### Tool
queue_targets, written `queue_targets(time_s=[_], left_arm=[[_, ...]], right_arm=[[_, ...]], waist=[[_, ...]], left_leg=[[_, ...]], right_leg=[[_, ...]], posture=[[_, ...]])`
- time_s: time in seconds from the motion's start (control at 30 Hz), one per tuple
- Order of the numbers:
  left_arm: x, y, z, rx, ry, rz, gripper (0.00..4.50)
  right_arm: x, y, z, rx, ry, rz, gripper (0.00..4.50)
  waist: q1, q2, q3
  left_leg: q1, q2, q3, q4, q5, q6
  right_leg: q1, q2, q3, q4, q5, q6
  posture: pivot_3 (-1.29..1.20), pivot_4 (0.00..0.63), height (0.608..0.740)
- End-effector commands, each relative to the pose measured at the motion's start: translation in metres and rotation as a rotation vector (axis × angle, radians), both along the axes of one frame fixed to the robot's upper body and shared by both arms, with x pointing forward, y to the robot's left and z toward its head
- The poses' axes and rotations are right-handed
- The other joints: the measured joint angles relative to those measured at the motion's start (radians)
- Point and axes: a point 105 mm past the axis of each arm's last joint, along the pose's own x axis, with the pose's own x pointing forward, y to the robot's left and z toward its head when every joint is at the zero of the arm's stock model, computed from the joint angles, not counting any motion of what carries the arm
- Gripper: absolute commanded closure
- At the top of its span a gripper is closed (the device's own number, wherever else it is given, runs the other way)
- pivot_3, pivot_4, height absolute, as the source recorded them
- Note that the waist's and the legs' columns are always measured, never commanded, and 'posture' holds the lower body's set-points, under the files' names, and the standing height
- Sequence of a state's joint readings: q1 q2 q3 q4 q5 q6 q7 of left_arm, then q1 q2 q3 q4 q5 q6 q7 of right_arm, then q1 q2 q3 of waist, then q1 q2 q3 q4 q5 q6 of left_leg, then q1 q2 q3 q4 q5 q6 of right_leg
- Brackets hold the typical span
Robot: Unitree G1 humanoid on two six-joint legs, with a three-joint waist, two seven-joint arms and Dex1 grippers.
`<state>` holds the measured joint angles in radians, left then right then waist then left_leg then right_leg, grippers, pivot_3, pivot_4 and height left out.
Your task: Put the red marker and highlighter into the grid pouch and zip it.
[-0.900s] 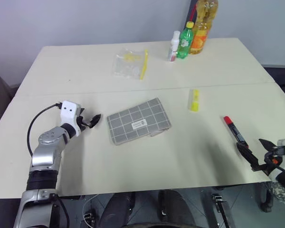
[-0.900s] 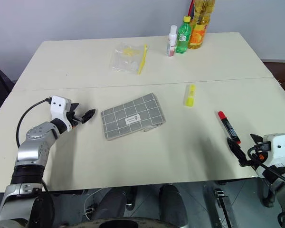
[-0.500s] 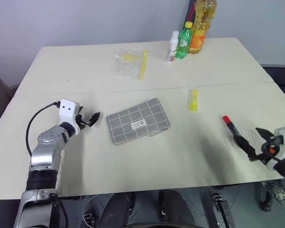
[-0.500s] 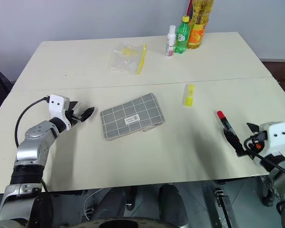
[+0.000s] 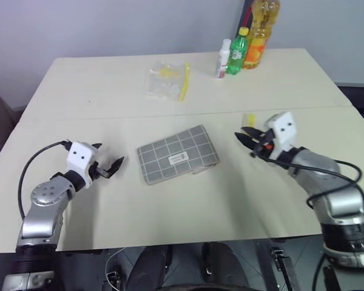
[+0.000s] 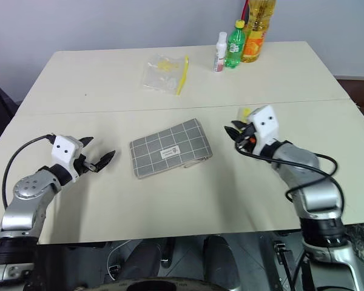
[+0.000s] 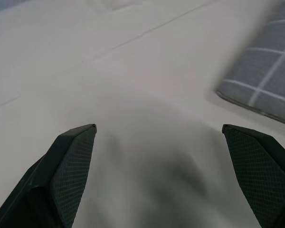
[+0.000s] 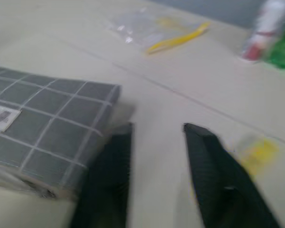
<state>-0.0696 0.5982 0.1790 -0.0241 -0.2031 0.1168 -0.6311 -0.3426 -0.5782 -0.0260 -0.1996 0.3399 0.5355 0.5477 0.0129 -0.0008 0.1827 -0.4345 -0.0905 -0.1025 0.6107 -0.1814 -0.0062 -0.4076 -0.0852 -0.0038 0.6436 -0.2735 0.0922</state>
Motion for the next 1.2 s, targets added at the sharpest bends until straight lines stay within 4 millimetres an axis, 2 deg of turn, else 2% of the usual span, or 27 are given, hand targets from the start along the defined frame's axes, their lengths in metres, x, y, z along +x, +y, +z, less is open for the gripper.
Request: queue_targets(time_s=[0.03, 0.23, 0.4, 0.7, 0.93, 1.03, 1.2], left_arm=[[-0.012, -0.01, 0.009, 0.186, -0.076, -0.136, 0.0], [-0.027, -0.023, -0.003, 0.399, -0.108, -0.344, 0.0], [-0.029, -0.027, -0.011, 0.538, -0.143, -0.475, 0.0], [-0.03, -0.044, -0.024, 0.611, -0.186, -0.657, 0.0], [-0.024, -0.054, -0.028, 0.615, -0.195, -0.723, 0.0], [-0.022, -0.058, -0.028, 0.617, -0.208, -0.739, 0.0], [-0.017, -0.066, -0.027, 0.614, -0.24, -0.764, 0.0]], right_arm=[[0.016, 0.014, 0.0, -0.049, -0.026, -0.011, 4.48], [0.042, 0.027, -0.018, -0.123, 0.013, -0.056, 4.48], [0.053, 0.034, -0.027, -0.15, 0.03, -0.07, 4.48], [0.073, 0.045, -0.034, -0.153, 0.062, -0.104, 4.48], [0.076, 0.066, -0.039, -0.185, 0.064, -0.029, 4.48], [0.072, 0.075, -0.04, -0.188, 0.059, 0.018, 4.48], [0.066, 0.085, -0.043, -0.19, 0.061, 0.07, 4.48]], waist=[[-0.003, 0.0, 0.0], [-0.003, 0.001, 0.0], [-0.003, 0.001, 0.0], [-0.003, 0.002, -0.001], [-0.005, 0.003, -0.001], [-0.006, 0.003, -0.001], [-0.004, 0.003, -0.001]], left_leg=[[0.0, 0.0, 0.0, 0.0, 0.0, 0.0], [-0.001, 0.0, 0.0, -0.003, 0.0, 0.0], [-0.001, 0.0, 0.001, -0.004, 0.001, 0.001], [0.0, 0.0, 0.001, -0.003, 0.001, 0.001], [0.002, -0.001, 0.001, -0.003, 0.002, 0.002], [0.008, 0.0, 0.001, -0.004, 0.002, 0.002], [0.008, -0.001, 0.001, -0.004, 0.002, 0.002]], right_leg=[[0.0, 0.0, 0.0, 0.0, 0.0, 0.0], [-0.003, 0.0, 0.0, 0.0, 0.0, 0.0], [-0.004, 0.001, 0.0, 0.002, 0.0, 0.0], [-0.004, 0.002, 0.0, 0.004, 0.001, 0.0], [-0.003, 0.002, 0.0, 0.005, 0.003, 0.003], [-0.001, 0.002, 0.0, 0.004, 0.003, 0.003], [-0.001, 0.002, 0.0, 0.004, 0.003, 0.004]], posture=[[0.0, 0.15, 0.74], [0.0, 0.15, 0.74], [0.0, 0.15, 0.74], [0.0, 0.15, 0.74], [0.0, 0.15, 0.74], [0.0, 0.15, 0.74], [0.0, 0.15, 0.74]])
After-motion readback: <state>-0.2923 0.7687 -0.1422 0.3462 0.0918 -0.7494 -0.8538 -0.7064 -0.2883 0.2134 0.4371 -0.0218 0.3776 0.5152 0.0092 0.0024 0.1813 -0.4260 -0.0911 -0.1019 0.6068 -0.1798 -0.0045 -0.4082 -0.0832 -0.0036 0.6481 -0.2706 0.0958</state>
